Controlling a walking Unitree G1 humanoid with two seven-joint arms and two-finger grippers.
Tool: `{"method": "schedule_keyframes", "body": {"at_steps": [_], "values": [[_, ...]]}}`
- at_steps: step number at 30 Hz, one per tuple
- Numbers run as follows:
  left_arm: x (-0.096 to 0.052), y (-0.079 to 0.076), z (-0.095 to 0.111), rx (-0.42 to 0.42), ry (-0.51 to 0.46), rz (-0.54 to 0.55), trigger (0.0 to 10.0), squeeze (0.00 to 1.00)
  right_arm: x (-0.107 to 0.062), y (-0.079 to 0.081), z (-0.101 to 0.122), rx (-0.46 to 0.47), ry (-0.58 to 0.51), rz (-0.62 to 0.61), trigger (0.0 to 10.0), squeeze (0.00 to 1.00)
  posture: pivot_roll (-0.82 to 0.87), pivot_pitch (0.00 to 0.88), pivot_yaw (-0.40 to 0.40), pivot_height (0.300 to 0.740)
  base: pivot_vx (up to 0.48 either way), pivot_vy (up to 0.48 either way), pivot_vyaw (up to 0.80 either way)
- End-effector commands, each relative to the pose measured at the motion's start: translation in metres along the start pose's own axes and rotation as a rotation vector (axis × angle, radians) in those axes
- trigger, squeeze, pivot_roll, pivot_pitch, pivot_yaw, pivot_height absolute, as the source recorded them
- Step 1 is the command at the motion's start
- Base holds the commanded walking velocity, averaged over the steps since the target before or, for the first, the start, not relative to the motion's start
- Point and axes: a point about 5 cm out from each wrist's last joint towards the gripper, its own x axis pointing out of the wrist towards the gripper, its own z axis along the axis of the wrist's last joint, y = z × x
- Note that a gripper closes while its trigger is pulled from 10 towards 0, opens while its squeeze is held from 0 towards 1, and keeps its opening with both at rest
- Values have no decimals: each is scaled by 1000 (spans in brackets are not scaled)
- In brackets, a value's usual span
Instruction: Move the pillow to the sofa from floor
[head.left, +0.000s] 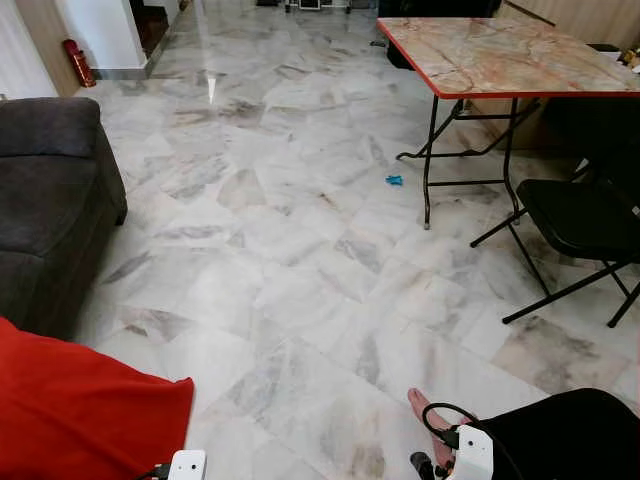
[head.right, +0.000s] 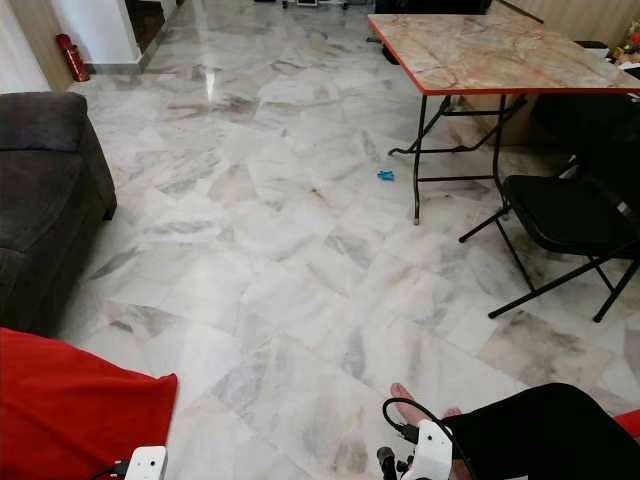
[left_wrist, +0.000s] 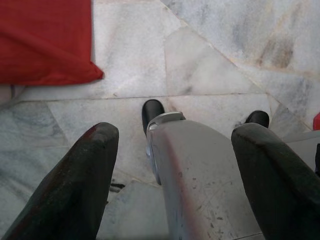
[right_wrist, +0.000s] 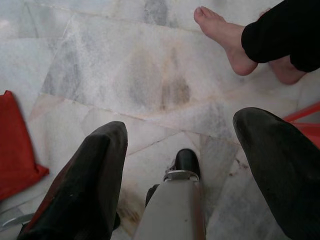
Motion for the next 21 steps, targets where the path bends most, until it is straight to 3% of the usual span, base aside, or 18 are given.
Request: {"method": "schedule_keyframes", "body": {"at_steps": [1,5,15,21], "values": [[-1,3,-4,-6,14,7,10000,0,0,-1,1,-18,-13,-5,10000,0,6,0,-49,740,0,345,0],[-1,3,-5,-5,16,6,10000,0,-1,-2,1,-8,-17,-8,10000,0,5,0,-50,740,0,347,800],[-1,3,-5,1,19,6,10000,0,0,0,3,28,-24,2,10000,0,7,0,-48,740,0,348,0],[-1,3,-5,3,20,7,10000,0,1,1,5,-11,-24,6,10000,0,9,0,-48,740,0,347,0]]}}
